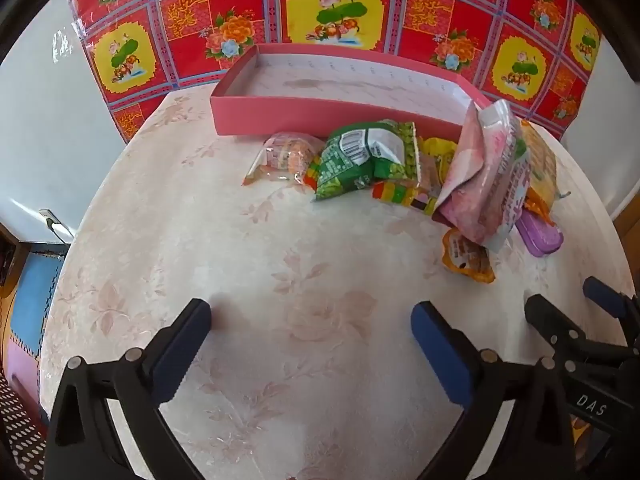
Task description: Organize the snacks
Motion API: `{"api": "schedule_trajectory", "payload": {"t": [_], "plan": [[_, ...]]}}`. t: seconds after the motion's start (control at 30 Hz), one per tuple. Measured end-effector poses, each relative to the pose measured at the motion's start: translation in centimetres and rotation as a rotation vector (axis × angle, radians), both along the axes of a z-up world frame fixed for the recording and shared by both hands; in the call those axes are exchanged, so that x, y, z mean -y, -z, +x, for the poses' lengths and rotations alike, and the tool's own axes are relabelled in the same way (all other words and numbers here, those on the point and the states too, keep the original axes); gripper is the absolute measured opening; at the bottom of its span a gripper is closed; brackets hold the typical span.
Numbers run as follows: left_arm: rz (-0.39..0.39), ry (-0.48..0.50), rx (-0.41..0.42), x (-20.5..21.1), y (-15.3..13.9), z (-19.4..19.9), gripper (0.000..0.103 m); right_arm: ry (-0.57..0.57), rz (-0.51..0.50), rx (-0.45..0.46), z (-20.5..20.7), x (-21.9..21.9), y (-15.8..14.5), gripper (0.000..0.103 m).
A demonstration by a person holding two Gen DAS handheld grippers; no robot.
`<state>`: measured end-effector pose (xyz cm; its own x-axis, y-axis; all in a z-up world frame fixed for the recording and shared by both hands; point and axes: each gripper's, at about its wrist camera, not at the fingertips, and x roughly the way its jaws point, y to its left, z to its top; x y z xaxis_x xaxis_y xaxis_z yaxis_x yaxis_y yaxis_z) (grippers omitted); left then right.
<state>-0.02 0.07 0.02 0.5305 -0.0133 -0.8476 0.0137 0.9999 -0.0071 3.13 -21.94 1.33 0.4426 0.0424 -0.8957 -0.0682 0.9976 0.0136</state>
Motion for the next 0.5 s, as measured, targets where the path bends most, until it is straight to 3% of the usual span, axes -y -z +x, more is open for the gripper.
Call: {"api": "schedule_trajectory", "payload": {"t": [0.5], "plan": [[0.013, 0.004, 0.001, 0.07, -0.07, -0.05, 0.103, 0.0, 0.001, 0.005, -0.05, 0.01, -0.01, 0.102]]}}
